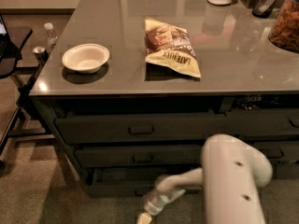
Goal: Open bottom drawer
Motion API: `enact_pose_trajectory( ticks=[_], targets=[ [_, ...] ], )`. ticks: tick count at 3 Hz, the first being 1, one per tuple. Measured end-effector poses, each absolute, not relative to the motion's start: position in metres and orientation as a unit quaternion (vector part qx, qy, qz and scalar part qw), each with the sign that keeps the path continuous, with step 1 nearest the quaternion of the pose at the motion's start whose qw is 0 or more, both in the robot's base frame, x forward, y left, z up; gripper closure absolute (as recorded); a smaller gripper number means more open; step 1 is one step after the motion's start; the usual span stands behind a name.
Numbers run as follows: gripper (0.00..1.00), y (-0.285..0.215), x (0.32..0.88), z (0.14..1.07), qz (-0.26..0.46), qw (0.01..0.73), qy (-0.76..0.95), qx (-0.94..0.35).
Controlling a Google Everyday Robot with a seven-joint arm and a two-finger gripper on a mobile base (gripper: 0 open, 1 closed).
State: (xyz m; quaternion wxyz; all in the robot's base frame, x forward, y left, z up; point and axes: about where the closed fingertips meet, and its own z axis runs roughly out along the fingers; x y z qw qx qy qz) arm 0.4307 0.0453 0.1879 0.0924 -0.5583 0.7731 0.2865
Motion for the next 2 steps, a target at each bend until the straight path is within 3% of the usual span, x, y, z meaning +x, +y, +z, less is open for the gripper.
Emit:
enact_pose_trajectory(
  ticks=[1,2],
  targets=[
    [0.0,0.0189,0.4185,0.1861,0.29,0.094,0.789,-0.534],
    [0.0,0.0253,0.419,0.1857,0.29,0.094,0.786,-0.537]
  ],
)
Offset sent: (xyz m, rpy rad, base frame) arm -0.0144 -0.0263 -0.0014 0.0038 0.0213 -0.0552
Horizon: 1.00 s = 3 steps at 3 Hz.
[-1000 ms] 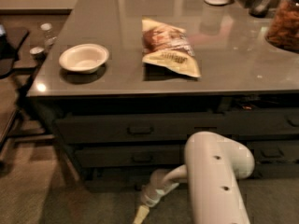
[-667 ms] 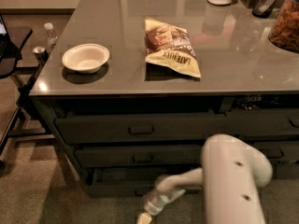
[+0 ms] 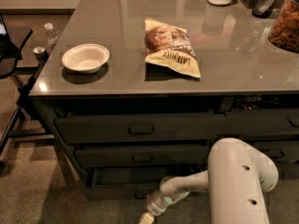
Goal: Open bottom drawer
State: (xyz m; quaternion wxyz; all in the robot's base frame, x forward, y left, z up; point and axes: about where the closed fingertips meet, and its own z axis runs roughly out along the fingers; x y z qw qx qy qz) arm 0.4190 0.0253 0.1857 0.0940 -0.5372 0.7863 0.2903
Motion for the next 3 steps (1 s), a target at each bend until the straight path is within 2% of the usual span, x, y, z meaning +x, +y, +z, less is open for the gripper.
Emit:
enact_pose_trajectory(
  ticks=[3],
  targets=[
    [0.0,0.04,0.431,0.178,0.276,0.088,0.779,-0.556]
  ],
)
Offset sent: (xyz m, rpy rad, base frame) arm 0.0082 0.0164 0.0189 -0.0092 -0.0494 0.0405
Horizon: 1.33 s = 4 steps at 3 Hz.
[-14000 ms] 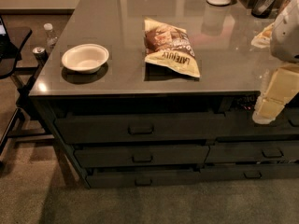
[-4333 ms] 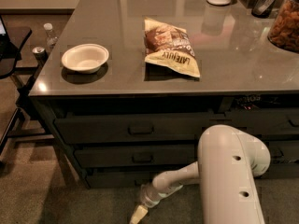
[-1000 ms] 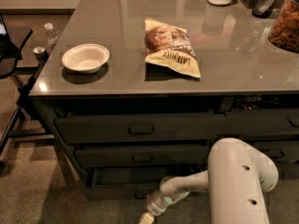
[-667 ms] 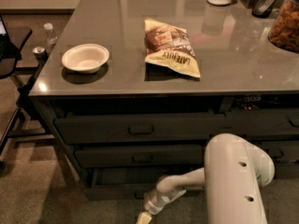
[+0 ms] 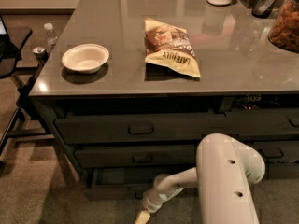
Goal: Open bottom drawer
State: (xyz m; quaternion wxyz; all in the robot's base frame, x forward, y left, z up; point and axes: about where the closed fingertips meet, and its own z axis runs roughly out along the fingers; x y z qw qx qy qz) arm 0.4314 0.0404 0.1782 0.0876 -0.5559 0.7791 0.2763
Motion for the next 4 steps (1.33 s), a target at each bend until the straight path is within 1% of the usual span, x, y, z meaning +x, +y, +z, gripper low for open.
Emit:
enact_pose_trajectory(
  ticks=[1,3,4],
  targets=[
    [0.0,0.039,0.439,0.169,0.268,0.081,0.779,-0.561],
    [0.0,0.027,0.423,0.157,0.261,0.05,0.784,-0.561],
    [0.0,0.028,0.423,0.159,0.261,0.05,0.784,-0.561]
  ],
)
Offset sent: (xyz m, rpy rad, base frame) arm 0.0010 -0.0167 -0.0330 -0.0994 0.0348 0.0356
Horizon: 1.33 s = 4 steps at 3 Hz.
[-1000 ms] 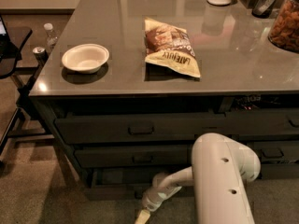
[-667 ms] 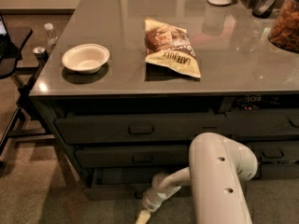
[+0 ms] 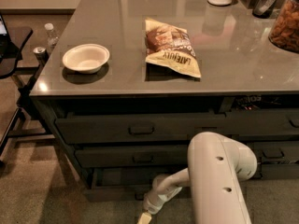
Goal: Open bottom drawer
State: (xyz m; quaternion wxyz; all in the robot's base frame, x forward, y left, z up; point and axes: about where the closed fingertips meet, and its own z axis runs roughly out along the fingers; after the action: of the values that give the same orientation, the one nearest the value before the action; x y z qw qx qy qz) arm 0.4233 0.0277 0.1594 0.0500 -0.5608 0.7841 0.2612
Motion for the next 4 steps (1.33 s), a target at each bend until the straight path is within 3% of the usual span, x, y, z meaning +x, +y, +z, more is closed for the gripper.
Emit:
enact_pose_trajectory(
  ticks=[1,2,4],
  targets=[
    [0.0,0.007,0.417,0.185,0.262,0.075,0.815,-0.511],
    [0.0,-0.002,0.37,0.183,0.276,0.049,0.812,-0.511],
    [0.0,0.001,0.365,0.186,0.269,0.051,0.811,-0.517]
  ],
)
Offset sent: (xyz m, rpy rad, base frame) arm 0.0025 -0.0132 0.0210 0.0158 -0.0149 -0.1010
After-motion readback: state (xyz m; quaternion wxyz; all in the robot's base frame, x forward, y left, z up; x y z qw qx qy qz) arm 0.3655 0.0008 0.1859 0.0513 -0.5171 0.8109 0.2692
